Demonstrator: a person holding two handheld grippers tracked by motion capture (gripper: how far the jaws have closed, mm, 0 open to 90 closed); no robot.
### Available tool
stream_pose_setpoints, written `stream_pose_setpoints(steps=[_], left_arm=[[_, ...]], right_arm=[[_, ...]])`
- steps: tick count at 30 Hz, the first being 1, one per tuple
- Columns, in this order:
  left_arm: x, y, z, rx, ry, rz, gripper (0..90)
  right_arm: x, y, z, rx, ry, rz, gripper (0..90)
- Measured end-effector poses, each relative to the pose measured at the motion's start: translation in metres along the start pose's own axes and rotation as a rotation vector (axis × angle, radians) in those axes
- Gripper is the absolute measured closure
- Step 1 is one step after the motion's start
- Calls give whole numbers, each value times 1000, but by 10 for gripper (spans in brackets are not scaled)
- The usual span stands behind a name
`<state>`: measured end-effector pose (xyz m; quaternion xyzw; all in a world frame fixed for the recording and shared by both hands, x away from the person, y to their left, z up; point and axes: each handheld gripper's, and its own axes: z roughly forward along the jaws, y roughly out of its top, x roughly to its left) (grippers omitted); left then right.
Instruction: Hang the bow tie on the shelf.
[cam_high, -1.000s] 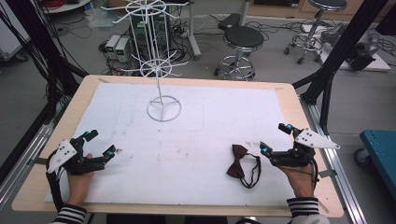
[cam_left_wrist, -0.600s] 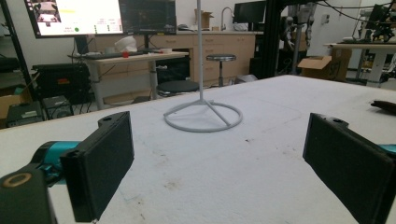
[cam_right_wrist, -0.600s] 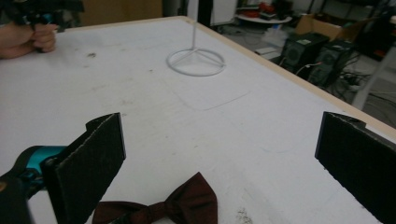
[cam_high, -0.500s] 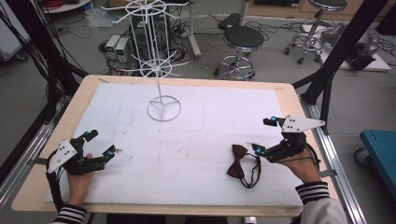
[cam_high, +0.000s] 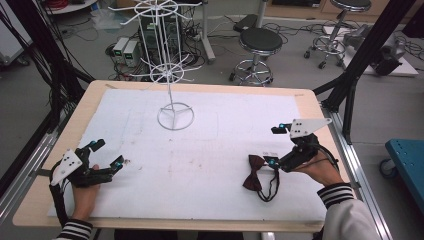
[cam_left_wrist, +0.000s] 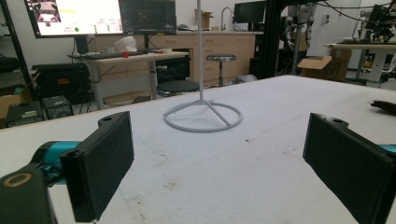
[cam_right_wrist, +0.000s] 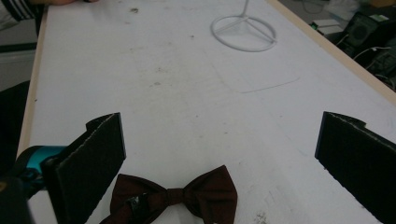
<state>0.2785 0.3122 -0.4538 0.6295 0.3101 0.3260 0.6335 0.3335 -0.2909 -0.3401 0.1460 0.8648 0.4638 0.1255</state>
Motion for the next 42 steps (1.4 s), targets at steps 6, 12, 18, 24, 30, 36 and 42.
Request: stream_pose_setpoints(steps=[6, 12, 18, 24, 30, 36, 42], left_arm=[[0, 0, 0, -1, 1, -2, 92], [0, 0, 0, -1, 1, -2, 91], [0, 0, 0, -1, 0, -3, 92], [0, 0, 0, -1, 0, -3, 92], [0, 0, 0, -1, 0, -3, 92], [0, 0, 0, 0, -1, -3, 92], [1, 0, 0, 2, -1, -5, 92]], right_arm=[[-4, 3, 10, 54, 55, -33, 9], [-7, 3, 21, 100, 113, -67, 10], [-8, 2, 31, 145, 139, -111, 10], [-11, 0, 43, 229, 177, -168, 10], [-12, -3, 55, 273, 213, -193, 10], [-10, -7, 65, 312, 249, -232, 23], [-10, -10, 73, 360, 279, -262, 48]])
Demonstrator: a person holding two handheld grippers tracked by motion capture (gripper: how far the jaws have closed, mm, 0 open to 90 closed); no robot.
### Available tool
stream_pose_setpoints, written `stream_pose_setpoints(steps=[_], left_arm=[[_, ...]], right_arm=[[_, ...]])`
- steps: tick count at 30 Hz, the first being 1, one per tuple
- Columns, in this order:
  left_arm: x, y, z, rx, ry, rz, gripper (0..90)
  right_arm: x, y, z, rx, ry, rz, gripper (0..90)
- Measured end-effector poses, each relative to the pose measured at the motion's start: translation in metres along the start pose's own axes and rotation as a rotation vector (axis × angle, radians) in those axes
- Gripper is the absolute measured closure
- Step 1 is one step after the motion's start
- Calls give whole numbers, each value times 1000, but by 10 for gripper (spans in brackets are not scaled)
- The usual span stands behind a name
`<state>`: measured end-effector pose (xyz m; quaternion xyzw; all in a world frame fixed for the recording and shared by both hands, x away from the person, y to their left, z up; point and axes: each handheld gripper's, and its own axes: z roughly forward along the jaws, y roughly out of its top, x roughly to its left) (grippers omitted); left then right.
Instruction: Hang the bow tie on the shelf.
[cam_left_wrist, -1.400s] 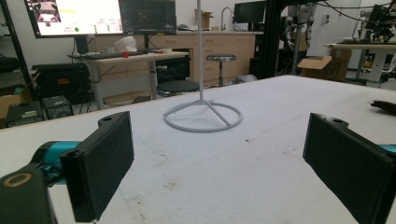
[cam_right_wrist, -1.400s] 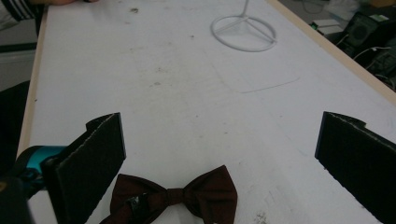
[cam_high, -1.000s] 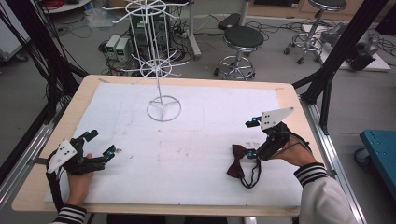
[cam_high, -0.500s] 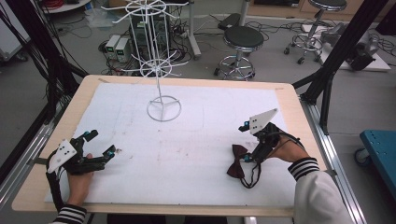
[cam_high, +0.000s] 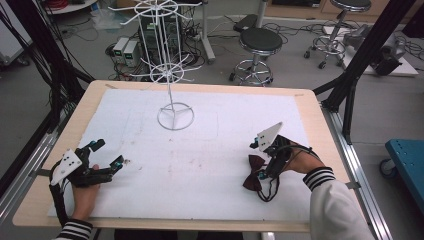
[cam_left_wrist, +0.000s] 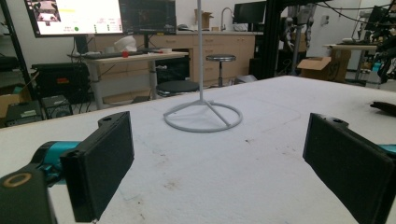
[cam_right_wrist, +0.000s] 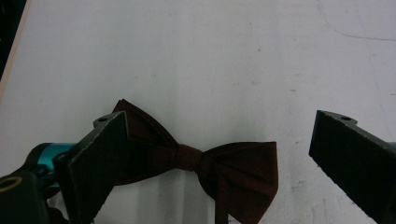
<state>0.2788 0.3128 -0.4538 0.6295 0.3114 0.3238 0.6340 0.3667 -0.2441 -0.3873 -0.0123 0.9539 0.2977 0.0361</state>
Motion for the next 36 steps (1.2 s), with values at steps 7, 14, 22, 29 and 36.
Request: stream_pose_setpoints(steps=[7, 14, 22, 29, 36], left_arm=[[0, 0, 0, 0, 0, 0, 91], [0, 0, 0, 0, 0, 0, 91], [0, 0, 0, 0, 0, 0, 91], [0, 0, 0, -2, 1, -1, 92], [0, 0, 0, -1, 1, -1, 91]], right_arm=[[0, 0, 9, 45, 29, -43, 83], [-1, 0, 14, 67, 61, -71, 162], [0, -3, 19, 111, 97, -105, 199], [-1, -5, 20, 139, 107, -120, 253], [0, -5, 20, 155, 115, -162, 329]])
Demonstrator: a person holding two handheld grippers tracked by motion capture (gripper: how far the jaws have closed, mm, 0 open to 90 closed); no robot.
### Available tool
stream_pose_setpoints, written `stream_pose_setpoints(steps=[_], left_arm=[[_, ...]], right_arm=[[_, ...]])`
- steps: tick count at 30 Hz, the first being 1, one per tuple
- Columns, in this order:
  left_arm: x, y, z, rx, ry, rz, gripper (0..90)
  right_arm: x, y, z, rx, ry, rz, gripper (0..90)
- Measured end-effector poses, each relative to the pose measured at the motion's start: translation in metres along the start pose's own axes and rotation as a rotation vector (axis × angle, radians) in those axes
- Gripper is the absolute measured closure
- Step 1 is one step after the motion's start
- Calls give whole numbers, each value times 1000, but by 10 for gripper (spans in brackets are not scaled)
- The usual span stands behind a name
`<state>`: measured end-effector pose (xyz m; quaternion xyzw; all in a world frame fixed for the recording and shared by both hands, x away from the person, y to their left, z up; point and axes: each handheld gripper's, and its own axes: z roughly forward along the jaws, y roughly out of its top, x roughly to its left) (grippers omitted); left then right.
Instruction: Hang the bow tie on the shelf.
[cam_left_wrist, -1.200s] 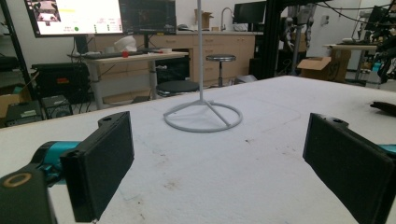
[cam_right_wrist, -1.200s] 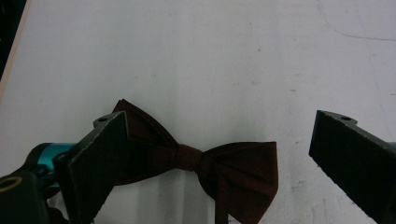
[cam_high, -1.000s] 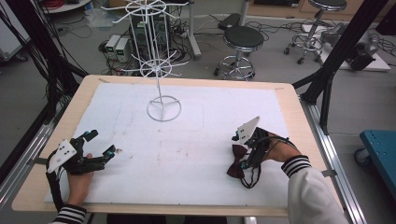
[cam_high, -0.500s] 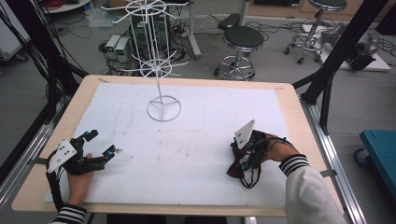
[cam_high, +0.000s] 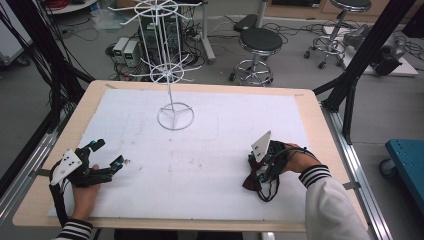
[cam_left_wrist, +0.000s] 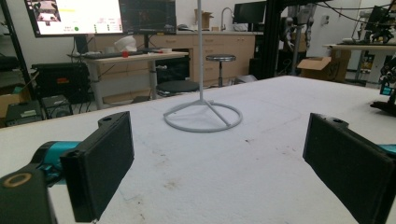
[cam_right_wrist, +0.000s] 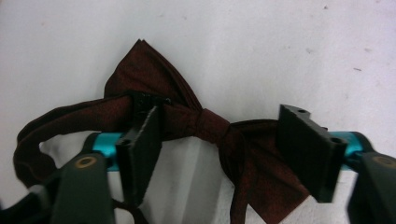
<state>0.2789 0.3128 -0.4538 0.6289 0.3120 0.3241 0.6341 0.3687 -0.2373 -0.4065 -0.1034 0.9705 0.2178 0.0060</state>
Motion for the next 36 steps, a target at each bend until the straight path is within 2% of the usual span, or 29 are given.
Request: stream_pose_setpoints(steps=[5, 8, 12, 17, 19, 23, 26, 28, 32, 36], left_arm=[[0, 0, 0, -1, 0, -1, 92], [0, 0, 0, -1, 0, -1, 92], [0, 0, 0, -1, 0, -1, 92], [0, 0, 0, -1, 0, -2, 92], [0, 0, 0, -2, 0, -2, 92], [0, 0, 0, -1, 0, -2, 92], [0, 0, 0, -2, -1, -2, 91], [0, 0, 0, -1, -1, -2, 92], [0, 0, 0, -1, -1, -1, 92], [0, 0, 0, -1, -1, -2, 91]], right_arm=[[0, -1, 1, 19, 7, 0, 331], [0, 1, 1, 28, -5, -14, 337], [-3, 6, 2, 70, 14, -43, 377], [-5, 6, 4, 69, 32, -21, 420], [-4, 6, 4, 78, 38, -6, 474], [-5, 5, 3, 84, 40, -9, 508], [-5, 4, 4, 74, 49, 10, 551], [-5, 4, 4, 76, 44, 9, 572], [-6, 4, 3, 96, 19, 14, 717], [-5, 7, 3, 115, 1, 20, 756]])
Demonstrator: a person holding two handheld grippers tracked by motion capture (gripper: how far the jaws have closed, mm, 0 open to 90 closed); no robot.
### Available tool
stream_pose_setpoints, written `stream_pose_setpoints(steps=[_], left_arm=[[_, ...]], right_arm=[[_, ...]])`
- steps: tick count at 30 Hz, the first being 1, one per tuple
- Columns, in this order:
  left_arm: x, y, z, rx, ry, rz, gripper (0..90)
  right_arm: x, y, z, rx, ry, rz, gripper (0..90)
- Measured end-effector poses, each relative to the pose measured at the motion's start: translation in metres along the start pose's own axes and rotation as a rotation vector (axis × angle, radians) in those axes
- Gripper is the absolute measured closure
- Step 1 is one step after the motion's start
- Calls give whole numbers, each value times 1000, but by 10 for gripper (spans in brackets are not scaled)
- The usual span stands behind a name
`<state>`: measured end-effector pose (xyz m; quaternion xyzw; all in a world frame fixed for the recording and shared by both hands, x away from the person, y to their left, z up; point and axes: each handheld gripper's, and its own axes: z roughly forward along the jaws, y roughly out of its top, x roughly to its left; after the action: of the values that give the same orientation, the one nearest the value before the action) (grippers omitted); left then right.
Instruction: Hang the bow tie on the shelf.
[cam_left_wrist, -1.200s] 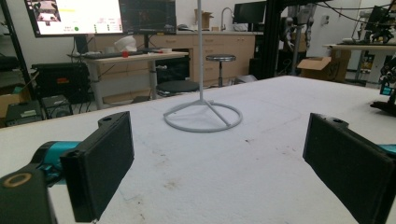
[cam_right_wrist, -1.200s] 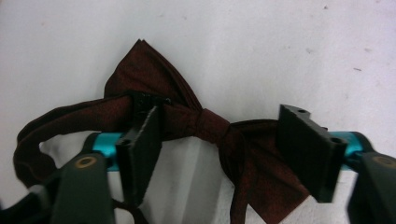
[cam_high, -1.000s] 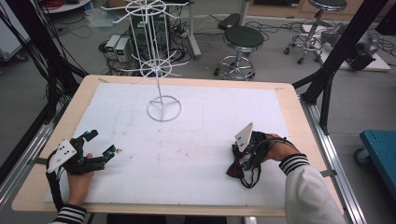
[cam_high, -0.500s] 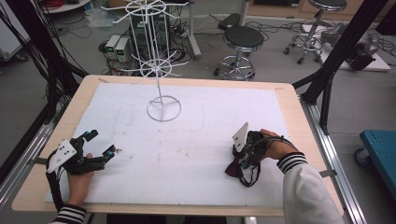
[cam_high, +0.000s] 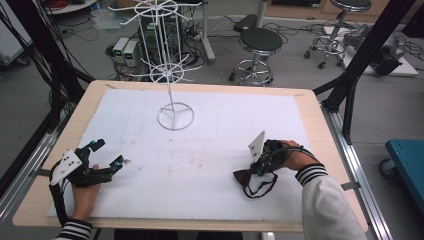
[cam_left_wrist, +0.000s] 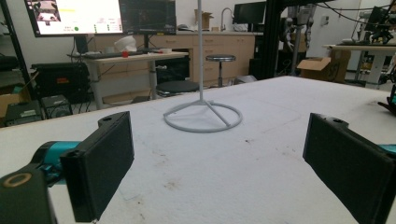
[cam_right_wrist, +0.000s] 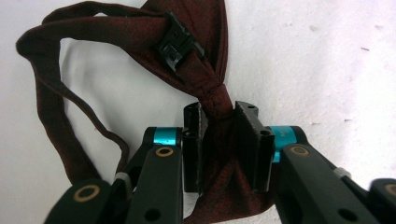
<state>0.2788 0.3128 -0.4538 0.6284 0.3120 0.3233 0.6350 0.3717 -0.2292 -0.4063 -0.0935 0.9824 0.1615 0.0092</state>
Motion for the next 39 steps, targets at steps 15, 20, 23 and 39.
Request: stream_pose_setpoints(steps=[15, 20, 23, 39], left_arm=[[-2, 0, 1, 4, 17, 16, 92], [-1, 0, 1, 5, 48, -6, 92], [-3, 1, 1, 7, 41, 15, 91], [-2, 0, -1, -10, 45, -1, 92]], right_arm=[[-2, 0, -1, -22, 2, 67, 786], [-3, 1, -2, -43, -9, 75, 786], [-4, 0, -3, -60, -10, 97, 787], [-9, 1, -19, -208, -69, 219, 786]])
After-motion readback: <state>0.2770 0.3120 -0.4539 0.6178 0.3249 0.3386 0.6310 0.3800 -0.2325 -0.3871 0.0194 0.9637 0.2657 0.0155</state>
